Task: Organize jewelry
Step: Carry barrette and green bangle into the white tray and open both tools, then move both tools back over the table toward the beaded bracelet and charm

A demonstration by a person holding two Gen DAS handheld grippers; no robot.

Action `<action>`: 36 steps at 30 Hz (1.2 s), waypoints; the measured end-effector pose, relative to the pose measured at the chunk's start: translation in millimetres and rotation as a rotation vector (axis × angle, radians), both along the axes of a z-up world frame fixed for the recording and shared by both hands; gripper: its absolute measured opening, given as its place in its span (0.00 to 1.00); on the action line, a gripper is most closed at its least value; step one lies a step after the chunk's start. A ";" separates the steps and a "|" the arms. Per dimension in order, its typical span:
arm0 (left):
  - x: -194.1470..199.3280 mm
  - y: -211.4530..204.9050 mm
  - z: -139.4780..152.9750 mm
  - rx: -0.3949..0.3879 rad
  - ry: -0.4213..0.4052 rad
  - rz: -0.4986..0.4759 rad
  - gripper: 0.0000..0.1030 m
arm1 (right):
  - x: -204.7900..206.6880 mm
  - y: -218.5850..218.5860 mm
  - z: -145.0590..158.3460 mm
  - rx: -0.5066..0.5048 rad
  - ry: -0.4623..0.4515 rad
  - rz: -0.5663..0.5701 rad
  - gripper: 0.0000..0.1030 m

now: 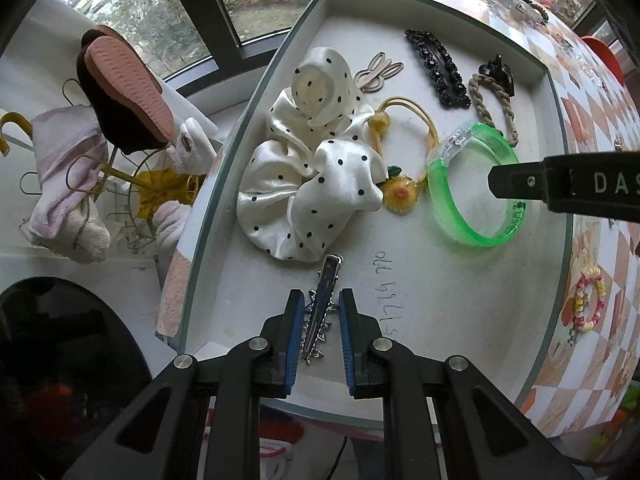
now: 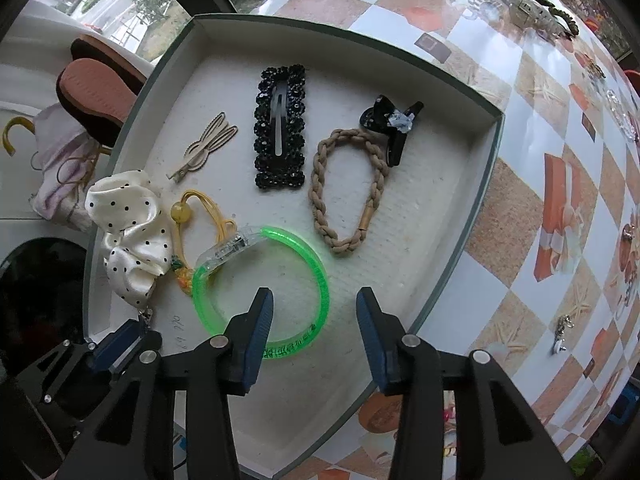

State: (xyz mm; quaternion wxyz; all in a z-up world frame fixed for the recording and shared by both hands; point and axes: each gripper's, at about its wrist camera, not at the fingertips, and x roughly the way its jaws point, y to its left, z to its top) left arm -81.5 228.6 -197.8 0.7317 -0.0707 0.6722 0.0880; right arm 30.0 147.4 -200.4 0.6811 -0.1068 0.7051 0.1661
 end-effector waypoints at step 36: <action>26.8 -51.0 54.3 0.073 -0.084 -0.170 1.00 | -1.1 -134.2 76.1 0.190 -0.076 -0.286 0.84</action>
